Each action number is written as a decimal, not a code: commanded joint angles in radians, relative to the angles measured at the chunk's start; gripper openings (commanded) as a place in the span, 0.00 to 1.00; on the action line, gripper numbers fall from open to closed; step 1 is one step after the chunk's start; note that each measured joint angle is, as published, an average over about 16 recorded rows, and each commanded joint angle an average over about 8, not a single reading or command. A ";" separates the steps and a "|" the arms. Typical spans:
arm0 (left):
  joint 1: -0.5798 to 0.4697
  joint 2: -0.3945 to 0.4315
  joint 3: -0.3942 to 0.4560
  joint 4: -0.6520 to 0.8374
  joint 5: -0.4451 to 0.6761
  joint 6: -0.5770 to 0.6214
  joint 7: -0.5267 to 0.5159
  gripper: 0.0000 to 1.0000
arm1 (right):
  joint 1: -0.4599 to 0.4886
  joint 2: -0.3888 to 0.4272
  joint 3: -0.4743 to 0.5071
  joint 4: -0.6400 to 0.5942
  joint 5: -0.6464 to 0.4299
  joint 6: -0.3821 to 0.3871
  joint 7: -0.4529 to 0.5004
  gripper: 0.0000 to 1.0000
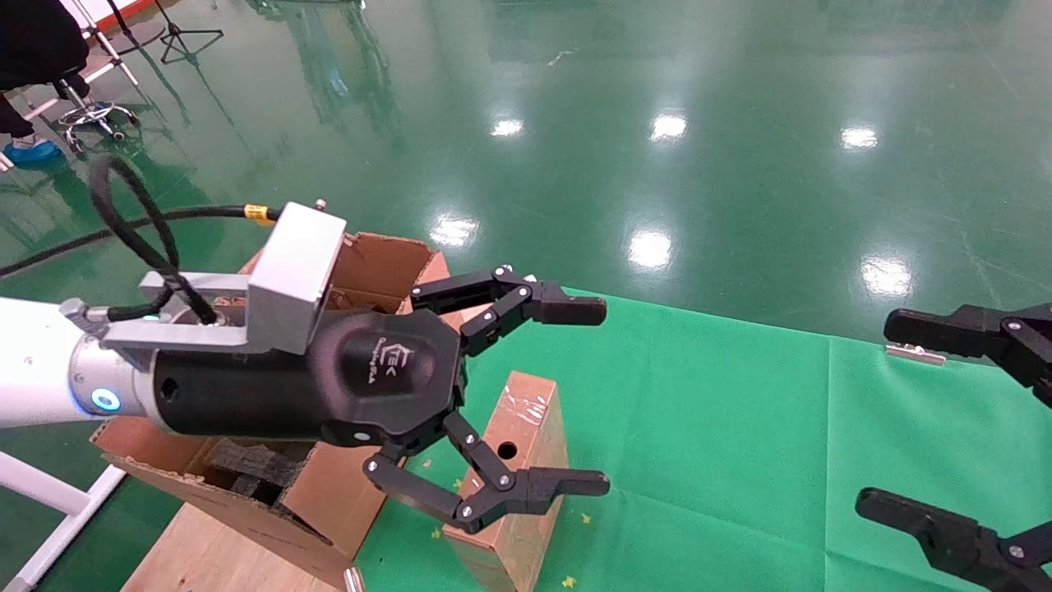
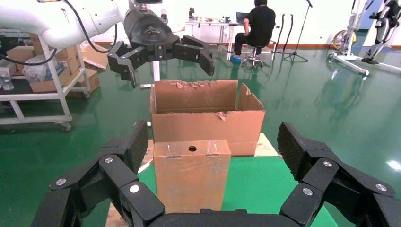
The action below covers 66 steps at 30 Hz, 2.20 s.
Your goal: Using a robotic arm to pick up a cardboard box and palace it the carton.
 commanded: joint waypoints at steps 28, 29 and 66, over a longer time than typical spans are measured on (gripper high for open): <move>-0.122 -0.022 0.072 -0.056 0.222 -0.011 -0.044 1.00 | 0.000 0.000 0.000 0.000 0.000 0.000 0.000 0.00; -0.146 -0.019 0.085 -0.060 0.256 -0.009 -0.054 1.00 | 0.000 0.000 0.000 0.000 0.000 0.000 0.000 0.00; -0.818 0.195 0.690 0.053 0.782 0.105 -1.062 1.00 | 0.000 0.000 0.000 0.000 0.000 0.000 0.000 0.00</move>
